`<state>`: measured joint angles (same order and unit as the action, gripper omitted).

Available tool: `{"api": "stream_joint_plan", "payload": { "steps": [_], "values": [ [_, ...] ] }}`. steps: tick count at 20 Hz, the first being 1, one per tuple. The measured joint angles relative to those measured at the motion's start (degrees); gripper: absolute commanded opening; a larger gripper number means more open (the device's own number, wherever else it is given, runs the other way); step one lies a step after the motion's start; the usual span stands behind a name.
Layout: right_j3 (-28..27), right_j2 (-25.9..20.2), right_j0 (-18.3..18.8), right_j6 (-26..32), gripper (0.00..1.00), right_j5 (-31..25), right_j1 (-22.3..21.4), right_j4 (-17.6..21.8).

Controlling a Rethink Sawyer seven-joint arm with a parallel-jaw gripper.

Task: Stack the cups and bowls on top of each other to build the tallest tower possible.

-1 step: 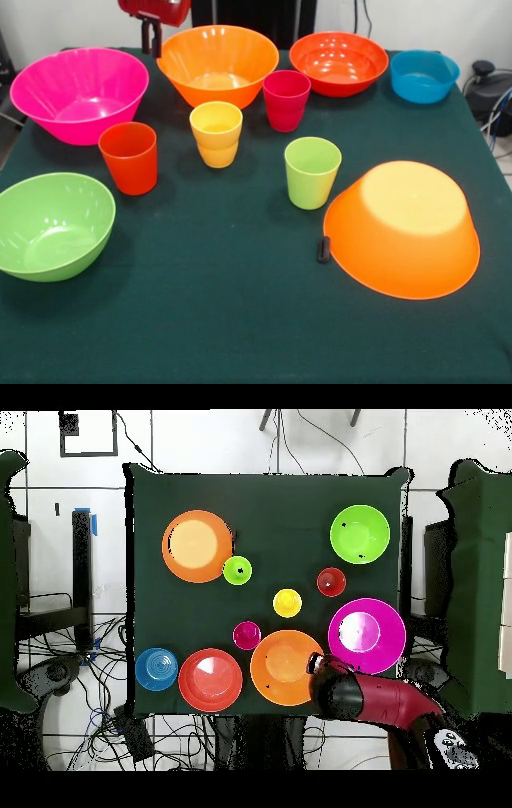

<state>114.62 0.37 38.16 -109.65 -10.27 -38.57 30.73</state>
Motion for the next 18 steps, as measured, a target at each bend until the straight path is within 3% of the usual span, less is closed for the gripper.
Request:
{"api": "stream_joint_plan", "payload": {
  "steps": [18],
  "values": [
    [-3.60, 0.00, 1.02, 0.00, 0.00, -0.01, 0.47, 0.79]
  ]
}}
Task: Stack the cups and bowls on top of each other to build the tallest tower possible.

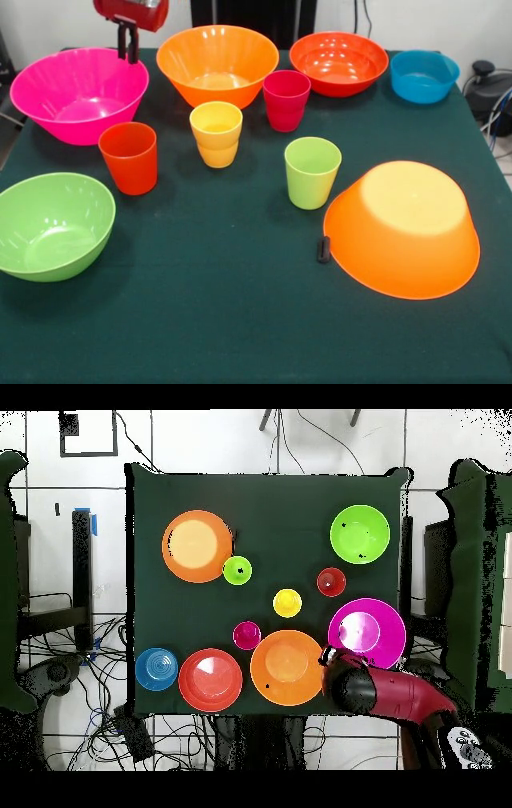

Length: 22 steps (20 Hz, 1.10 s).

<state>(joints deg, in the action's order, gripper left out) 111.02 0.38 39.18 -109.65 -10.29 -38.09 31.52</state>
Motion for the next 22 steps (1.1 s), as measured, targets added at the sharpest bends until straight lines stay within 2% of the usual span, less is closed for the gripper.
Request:
{"api": "stream_joint_plan", "payload": {
  "steps": [9, 22],
  "values": [
    [-2.55, -0.02, 0.00, 0.00, 0.00, 0.86, 2.26, 0.00],
    [-3.06, -0.92, 0.84, 0.00, 0.00, 1.34, 4.09, 0.06]
  ]
}}
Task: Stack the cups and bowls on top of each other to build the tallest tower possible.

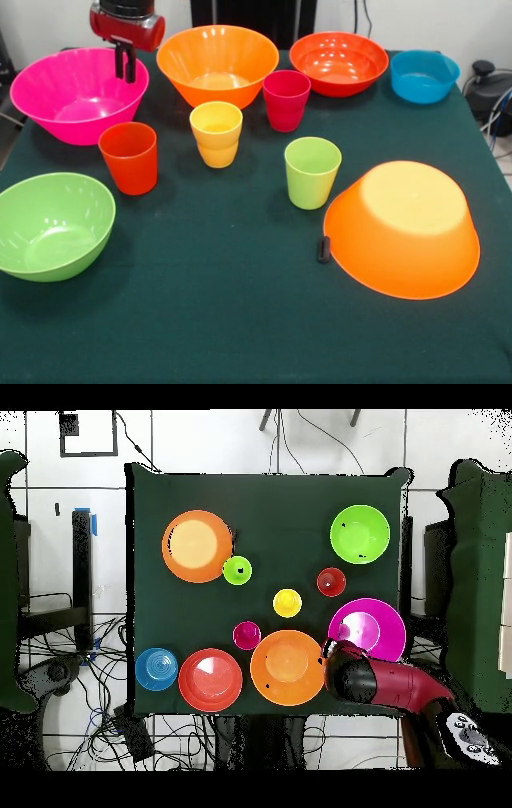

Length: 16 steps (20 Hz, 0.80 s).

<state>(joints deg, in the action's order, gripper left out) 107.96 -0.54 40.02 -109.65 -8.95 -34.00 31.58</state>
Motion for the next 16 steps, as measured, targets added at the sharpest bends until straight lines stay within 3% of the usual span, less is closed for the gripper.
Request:
{"api": "stream_joint_plan", "payload": {
  "steps": [16],
  "values": [
    [-0.01, -0.35, 0.76, 0.00, 0.00, 0.01, -0.04, 0.00]
  ]
}}
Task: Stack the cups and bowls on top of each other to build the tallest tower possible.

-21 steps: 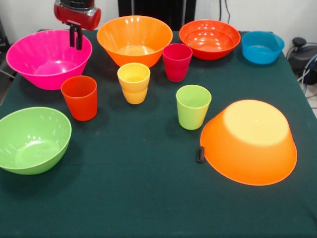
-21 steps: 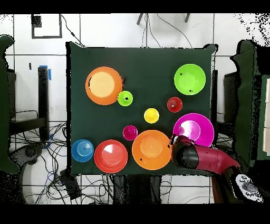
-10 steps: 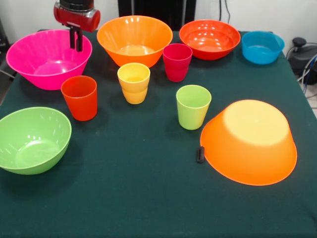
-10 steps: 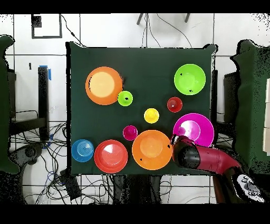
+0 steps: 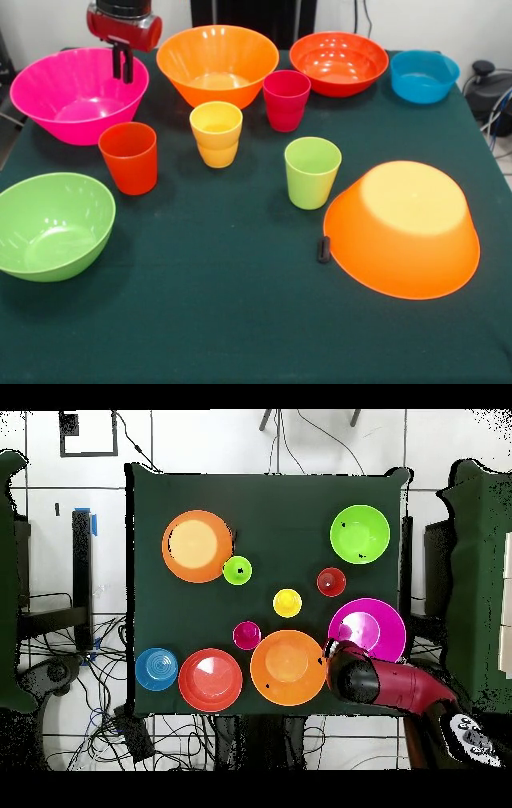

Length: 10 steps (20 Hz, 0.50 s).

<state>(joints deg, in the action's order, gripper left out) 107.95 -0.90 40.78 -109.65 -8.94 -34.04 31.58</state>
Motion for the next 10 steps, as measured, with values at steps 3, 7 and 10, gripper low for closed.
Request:
{"api": "stream_joint_plan", "payload": {
  "steps": [3, 7, 10],
  "values": [
    [0.01, -0.11, 0.01, 0.00, 0.00, 0.00, -0.17, 0.00],
    [0.01, -0.24, 0.01, 0.00, 0.00, -0.01, -0.70, 0.00],
    [0.02, -0.28, -0.04, 0.00, 0.00, -0.01, -1.60, 0.00]
  ]
}}
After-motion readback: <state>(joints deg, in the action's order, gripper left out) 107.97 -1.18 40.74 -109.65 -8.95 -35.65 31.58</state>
